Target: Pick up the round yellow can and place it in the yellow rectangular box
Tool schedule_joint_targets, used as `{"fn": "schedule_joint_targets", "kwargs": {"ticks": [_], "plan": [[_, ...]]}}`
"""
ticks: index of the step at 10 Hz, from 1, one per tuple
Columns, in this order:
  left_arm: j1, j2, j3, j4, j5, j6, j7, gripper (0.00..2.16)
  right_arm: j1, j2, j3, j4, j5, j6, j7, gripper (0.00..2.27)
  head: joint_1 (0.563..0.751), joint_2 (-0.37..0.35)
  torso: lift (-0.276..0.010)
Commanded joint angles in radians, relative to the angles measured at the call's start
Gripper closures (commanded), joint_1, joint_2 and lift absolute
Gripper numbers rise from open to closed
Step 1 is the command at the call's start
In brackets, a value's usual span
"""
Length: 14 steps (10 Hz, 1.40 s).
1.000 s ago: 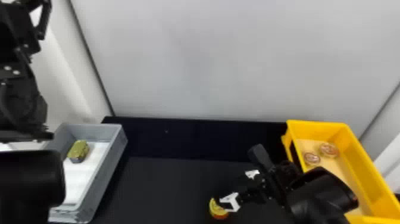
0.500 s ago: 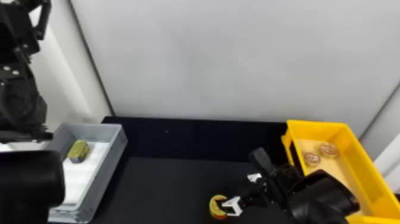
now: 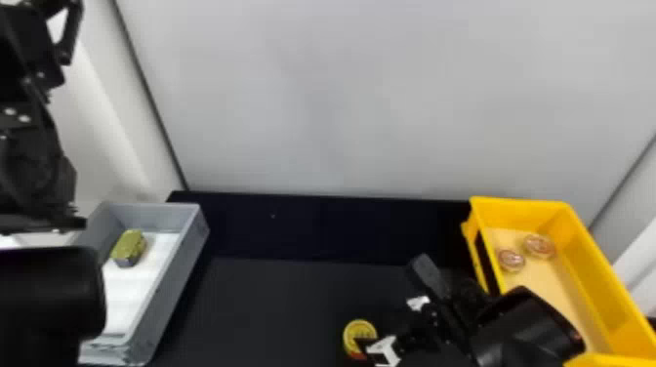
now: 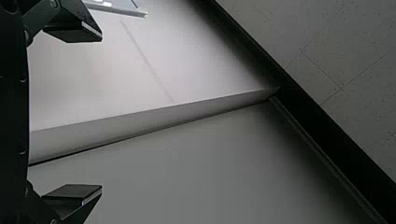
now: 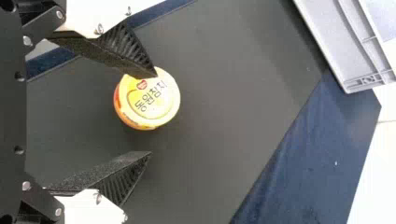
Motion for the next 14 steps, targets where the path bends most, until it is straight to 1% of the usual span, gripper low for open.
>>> {"fn": "schedule_joint_targets", "kwargs": {"ticks": [1,5,8,14], "plan": [[0.000,0.001,-0.002,0.000,0.000,0.004,0.000,0.13,-0.006,0.000,0.000,0.022,0.007,-0.005,-0.002,0.24,0.663,0.054,-0.010],[-0.001,-0.001,-0.007,0.000,0.000,0.005,0.000,0.13,-0.033,0.010,0.004,0.088,0.007,-0.029,-0.017,0.24,0.663,0.054,-0.010],[-0.003,-0.001,-0.010,0.001,0.000,0.007,0.000,0.13,-0.046,0.021,0.010,0.111,-0.006,-0.049,-0.029,0.24,0.663,0.054,-0.010],[-0.003,-0.006,-0.015,0.003,0.000,0.008,0.000,0.13,-0.062,0.030,0.019,0.141,-0.024,-0.069,-0.061,0.24,0.663,0.054,-0.010]]}}
